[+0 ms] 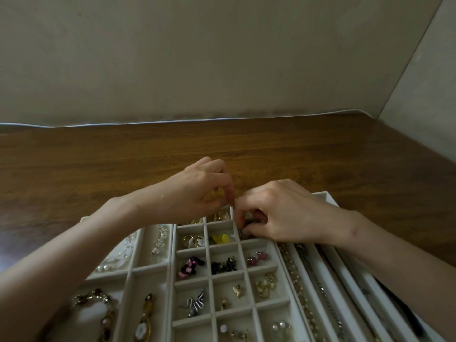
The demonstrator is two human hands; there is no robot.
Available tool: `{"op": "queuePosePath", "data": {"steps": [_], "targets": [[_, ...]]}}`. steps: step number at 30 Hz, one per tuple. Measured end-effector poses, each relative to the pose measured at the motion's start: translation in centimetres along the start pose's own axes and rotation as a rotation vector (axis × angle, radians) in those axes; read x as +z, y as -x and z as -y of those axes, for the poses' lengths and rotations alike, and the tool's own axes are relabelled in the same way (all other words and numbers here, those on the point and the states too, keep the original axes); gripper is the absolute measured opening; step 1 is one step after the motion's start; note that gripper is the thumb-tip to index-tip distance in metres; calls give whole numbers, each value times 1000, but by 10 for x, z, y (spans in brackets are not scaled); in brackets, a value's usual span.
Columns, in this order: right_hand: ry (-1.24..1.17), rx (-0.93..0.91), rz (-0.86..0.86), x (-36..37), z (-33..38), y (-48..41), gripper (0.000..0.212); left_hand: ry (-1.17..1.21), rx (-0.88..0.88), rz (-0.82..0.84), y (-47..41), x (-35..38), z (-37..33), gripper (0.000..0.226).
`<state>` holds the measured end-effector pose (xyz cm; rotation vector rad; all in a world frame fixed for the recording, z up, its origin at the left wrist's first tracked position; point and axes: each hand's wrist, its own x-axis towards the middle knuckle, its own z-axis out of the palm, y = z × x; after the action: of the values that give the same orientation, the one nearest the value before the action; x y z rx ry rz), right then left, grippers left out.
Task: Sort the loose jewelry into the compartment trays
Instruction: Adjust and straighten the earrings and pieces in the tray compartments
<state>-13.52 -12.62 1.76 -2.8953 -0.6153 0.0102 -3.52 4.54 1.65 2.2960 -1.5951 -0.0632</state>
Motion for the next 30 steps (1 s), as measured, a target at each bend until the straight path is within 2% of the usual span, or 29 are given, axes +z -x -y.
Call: {"op": "queuePosePath", "data": {"steps": [6,12,15,19,24,30], "targets": [[22,5,-1,2,0,0,9,-7,13,7,-1,2,0,9],[-76,58,-39,-4,-4,1,9,1,12,3,0,-3,-2,13],[-102,67,-72,-4,-6,1,10,-8,11,64,2,-7,-4,11],[-150,95,-107,-3,-11,0,11,-31,56,232,4,-2,-9,11],[-206,101,-121,1,-19,-2,4,-67,136,207,3,0,-7,17],[-231,72,-143,4,-21,-2,4,-140,130,234,4,6,-6,16]]}}
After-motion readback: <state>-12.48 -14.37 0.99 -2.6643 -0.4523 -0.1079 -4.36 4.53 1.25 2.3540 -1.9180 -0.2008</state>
